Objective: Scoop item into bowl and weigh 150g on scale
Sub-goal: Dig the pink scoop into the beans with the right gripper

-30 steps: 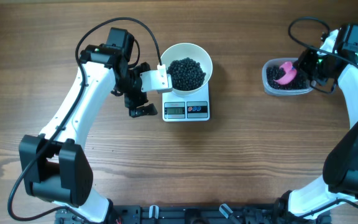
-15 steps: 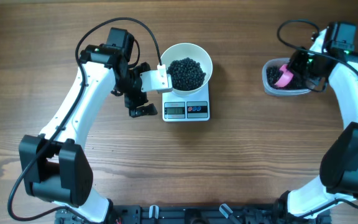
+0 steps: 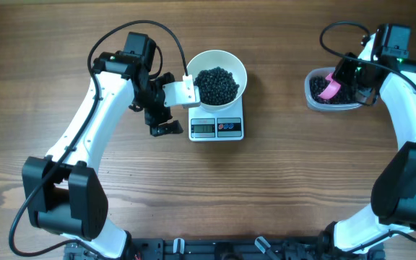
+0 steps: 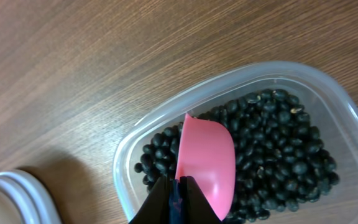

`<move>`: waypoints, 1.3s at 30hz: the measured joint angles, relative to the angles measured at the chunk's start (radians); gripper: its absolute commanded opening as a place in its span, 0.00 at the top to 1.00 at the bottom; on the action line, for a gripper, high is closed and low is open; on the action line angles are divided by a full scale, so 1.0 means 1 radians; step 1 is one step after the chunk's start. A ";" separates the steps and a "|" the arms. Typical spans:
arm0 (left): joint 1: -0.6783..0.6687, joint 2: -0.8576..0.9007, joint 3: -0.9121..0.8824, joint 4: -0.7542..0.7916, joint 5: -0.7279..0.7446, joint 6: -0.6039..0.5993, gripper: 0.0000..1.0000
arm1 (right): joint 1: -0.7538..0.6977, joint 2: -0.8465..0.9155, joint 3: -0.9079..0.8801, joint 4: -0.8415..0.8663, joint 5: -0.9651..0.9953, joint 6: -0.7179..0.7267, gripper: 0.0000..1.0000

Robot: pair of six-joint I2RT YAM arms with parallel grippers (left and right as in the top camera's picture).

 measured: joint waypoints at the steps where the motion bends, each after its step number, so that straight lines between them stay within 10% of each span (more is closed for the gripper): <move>1: 0.000 0.000 0.000 0.000 0.000 0.000 0.00 | -0.001 0.000 0.000 0.001 -0.005 0.013 0.96; 39: 0.000 0.000 0.000 0.000 0.000 0.000 0.00 | -0.114 0.000 0.000 -0.003 -0.256 -0.139 0.96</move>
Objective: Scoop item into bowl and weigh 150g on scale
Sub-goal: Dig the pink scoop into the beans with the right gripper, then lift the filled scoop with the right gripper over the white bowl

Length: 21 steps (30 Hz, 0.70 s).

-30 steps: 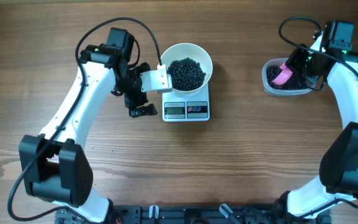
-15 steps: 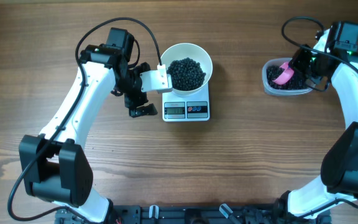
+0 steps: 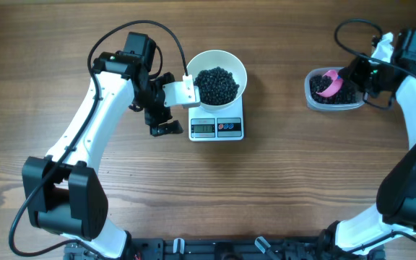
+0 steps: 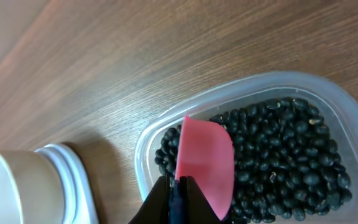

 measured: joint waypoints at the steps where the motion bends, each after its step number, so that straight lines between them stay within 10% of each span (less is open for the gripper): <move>1: 0.000 0.000 0.000 0.000 0.000 0.000 0.00 | -0.007 0.000 0.000 0.001 -0.022 -0.017 0.96; 21: 0.000 0.000 0.000 0.000 0.000 0.000 0.00 | -0.122 0.000 0.000 -0.112 -0.127 -0.181 0.96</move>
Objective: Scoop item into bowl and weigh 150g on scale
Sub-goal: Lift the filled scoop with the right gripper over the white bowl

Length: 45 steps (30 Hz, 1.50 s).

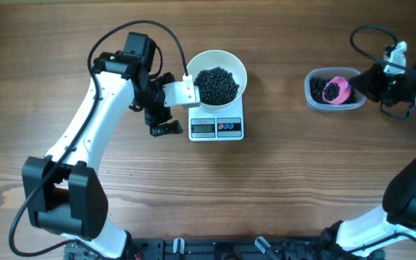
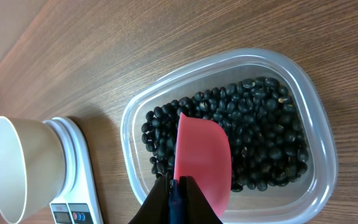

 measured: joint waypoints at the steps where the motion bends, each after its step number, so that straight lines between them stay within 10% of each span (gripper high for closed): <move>1: 0.000 0.000 0.000 0.000 0.000 0.000 0.00 | -0.001 0.000 0.000 0.000 -0.003 0.000 0.96; 24: 0.000 0.000 0.000 0.000 0.000 0.000 0.00 | -0.001 0.000 0.000 0.116 -0.126 0.019 0.96; 45: 0.000 0.000 0.000 0.000 0.000 0.000 0.00 | 0.233 0.000 -0.004 0.781 -0.359 0.406 0.96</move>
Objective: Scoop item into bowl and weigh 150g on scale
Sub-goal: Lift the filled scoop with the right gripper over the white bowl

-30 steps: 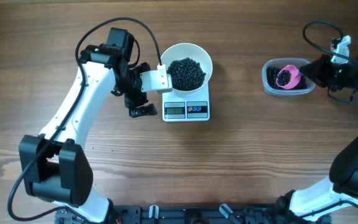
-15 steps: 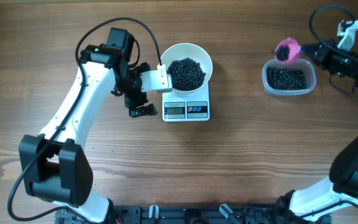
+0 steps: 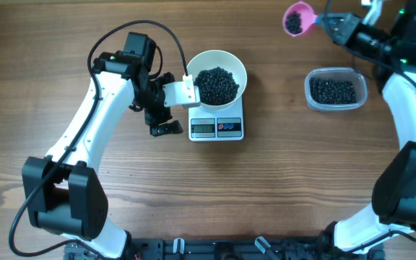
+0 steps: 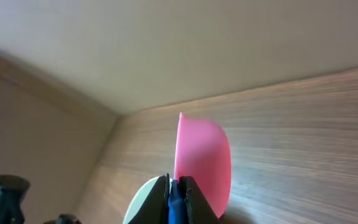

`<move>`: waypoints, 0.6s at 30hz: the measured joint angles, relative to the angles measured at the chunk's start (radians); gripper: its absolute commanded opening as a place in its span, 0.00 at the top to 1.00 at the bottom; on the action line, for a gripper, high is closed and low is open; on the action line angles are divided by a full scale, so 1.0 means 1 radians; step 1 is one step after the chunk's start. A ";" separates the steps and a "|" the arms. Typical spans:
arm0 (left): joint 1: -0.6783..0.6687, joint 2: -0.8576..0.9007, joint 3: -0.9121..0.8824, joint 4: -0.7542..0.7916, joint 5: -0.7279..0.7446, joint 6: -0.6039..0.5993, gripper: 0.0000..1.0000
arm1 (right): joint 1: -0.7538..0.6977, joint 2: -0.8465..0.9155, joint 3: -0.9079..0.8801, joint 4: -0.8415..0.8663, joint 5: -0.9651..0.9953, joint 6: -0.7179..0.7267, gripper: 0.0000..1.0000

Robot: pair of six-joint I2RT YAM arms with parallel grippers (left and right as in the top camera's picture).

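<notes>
My right gripper (image 3: pixel 329 22) is shut on the blue handle of a pink scoop (image 3: pixel 296 17), which carries black beans and hangs high near the table's far edge. In the right wrist view the scoop (image 4: pixel 202 160) shows its pink back above the shut right gripper (image 4: pixel 177 190). A white bowl (image 3: pixel 231 63) heaped with beans stands on the white scale (image 3: pixel 217 128). The bowl's rim (image 4: pixel 143 202) peeks in low in the wrist view. My left gripper (image 3: pixel 166 128) rests by the scale's left side; its jaws are unclear.
A clear plastic container (image 3: pixel 335 90) of black beans sits right of the scale, below the raised scoop. The left arm (image 3: pixel 100 108) arches along the left of the bowl, and a white block (image 3: pixel 180 92) on it sits against the bowl's rim.
The scoop was down in the bean container. Now it is raised with beans in it, up and to the left of the container, near the far edge. The left arm has not moved.
The scoop first lay tilted in the left part of the bean container with my right gripper shut on its handle. It then sat further right among the beans, then held beans inside the container. Now it hangs loaded, clear of the container, toward the bowl.
</notes>
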 measured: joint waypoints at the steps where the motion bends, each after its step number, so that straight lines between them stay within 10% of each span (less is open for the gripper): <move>1: 0.000 0.000 0.000 0.000 0.000 0.000 0.00 | 0.022 0.000 0.000 0.001 0.007 0.003 0.96; 18: 0.000 0.000 0.000 0.000 0.000 0.000 0.00 | 0.312 0.000 0.000 -0.123 0.135 -0.395 0.96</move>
